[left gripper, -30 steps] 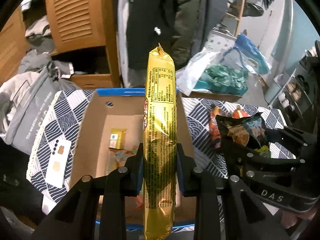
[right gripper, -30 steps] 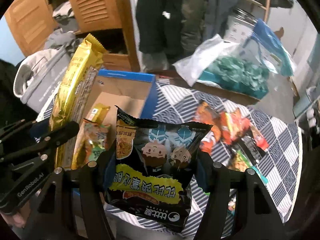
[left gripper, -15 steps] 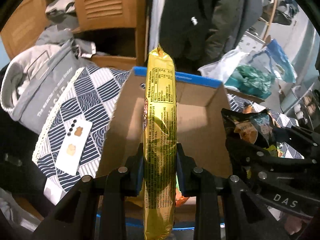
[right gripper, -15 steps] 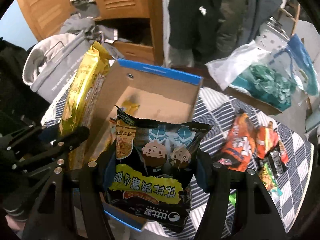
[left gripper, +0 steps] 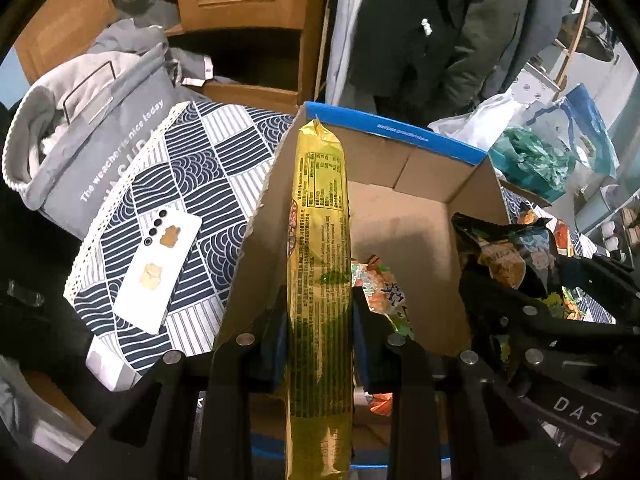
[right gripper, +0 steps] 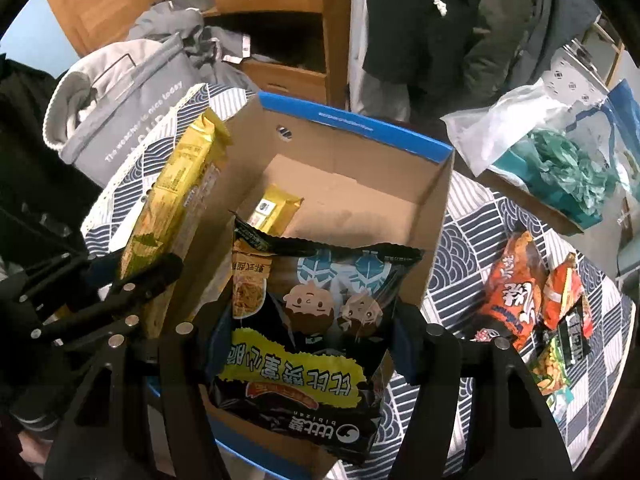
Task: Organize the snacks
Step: 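Lower both snacks into the box and open both grippers, then move both open grippers back toward the remaining snack pile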
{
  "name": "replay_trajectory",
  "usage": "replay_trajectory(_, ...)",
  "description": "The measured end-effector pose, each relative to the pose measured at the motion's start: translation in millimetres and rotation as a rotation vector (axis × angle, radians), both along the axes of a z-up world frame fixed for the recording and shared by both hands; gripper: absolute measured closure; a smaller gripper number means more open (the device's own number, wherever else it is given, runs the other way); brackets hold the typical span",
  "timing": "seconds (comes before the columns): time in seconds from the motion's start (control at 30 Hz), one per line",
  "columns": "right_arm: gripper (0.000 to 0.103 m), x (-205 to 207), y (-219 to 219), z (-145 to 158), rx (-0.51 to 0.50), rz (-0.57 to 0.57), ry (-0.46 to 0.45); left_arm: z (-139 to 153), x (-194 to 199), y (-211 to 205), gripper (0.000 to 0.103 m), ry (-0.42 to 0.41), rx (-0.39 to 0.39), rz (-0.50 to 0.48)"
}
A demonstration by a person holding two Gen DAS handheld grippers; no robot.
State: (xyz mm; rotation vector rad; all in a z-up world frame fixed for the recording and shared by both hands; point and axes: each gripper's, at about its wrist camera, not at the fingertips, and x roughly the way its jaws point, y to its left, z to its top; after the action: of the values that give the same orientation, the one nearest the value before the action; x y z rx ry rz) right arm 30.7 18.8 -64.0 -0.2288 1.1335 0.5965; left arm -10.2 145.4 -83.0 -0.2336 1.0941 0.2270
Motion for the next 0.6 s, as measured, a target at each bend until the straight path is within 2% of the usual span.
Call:
replay_trajectory(0.13, 0.036, 3.1, -0.7, -1.8, -0.010, -0.024, 0.003, 0.8, -0.1, 1.6, 0.075, 0.001, 0.001, 0.012)
replay_trajectory(0.37, 0.021, 8.5, -13.1, 0.3, 0.000, -0.088, 0.009, 11.7, 0.4, 0.3, 0.073, -0.025, 0.010, 0.017)
replay_trajectory(0.6, 0.020, 9.5, -25.6, 7.7, 0.033, -0.124, 0.004, 13.6, -0.3, -3.1, 0.064, -0.019, 0.013, 0.018)
